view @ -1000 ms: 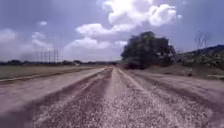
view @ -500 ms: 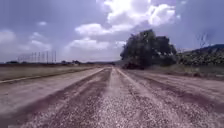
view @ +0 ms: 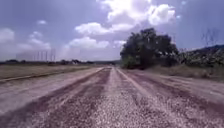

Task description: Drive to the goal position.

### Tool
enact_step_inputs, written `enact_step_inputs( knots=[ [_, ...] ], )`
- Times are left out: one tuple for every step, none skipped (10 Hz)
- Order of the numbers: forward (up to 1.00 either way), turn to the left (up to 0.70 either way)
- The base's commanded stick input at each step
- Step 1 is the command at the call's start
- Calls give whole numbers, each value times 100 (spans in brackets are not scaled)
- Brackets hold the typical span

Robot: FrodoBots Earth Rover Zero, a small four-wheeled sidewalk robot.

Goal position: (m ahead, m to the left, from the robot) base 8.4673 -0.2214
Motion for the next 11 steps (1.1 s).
enact_step_inputs(
  knots=[
    [100,0],
    [100,0],
    [100,0],
    [100,0],
    [100,0],
    [100,0],
    [100,0],
    [100,0],
    [100,0],
    [100,0],
    [100,0]
  ],
)
